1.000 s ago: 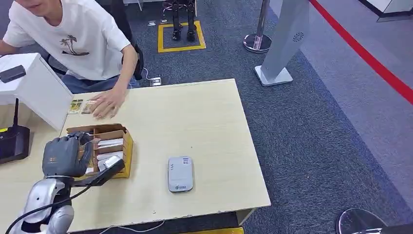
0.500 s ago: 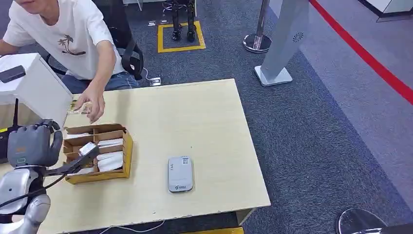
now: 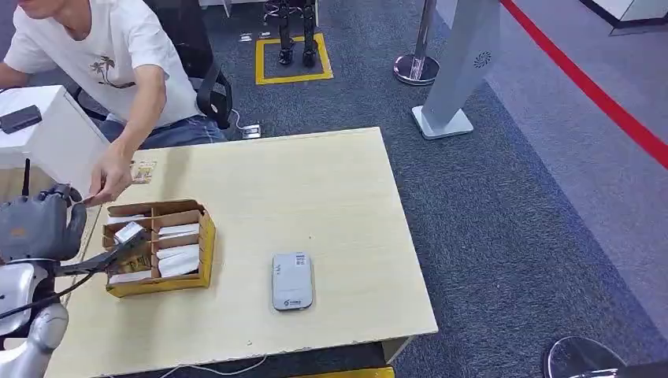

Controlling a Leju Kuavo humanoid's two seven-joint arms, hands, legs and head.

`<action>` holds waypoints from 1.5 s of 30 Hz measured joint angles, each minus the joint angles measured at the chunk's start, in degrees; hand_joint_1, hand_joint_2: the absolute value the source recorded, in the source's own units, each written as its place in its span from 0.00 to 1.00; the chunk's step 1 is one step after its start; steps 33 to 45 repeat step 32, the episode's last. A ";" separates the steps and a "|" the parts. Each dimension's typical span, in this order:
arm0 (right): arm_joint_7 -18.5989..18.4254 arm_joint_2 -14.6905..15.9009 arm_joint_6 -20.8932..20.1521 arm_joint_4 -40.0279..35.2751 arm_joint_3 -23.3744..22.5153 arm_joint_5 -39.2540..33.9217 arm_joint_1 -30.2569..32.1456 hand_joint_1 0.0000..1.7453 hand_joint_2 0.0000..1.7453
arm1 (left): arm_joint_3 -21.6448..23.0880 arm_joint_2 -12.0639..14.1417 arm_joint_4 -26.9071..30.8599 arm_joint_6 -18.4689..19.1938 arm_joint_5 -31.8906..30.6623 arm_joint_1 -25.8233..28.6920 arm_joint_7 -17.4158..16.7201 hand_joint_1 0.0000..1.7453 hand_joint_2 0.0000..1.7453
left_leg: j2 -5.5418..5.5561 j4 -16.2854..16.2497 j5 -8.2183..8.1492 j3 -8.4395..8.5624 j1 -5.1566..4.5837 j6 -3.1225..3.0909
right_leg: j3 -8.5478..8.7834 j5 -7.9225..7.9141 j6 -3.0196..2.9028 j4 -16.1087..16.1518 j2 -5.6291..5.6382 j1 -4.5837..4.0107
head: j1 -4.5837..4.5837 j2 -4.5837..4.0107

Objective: Pass the card to the sensor for recognition and then transmit it.

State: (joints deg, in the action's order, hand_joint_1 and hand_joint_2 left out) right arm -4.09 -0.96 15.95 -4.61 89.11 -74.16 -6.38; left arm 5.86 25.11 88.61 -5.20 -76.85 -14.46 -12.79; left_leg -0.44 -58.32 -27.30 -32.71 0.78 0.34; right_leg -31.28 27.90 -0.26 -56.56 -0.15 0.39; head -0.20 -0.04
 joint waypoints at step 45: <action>-0.15 0.07 -0.13 -0.02 0.00 0.96 -0.22 0.00 1.00 | 0.61 -0.66 -9.27 -2.47 0.42 -9.06 1.68 0.00 0.00 | -0.06 0.00 0.02 0.00 -0.01 0.03 | -0.03 -0.05 -0.06 0.00 0.06 0.00 | 0.00 0.00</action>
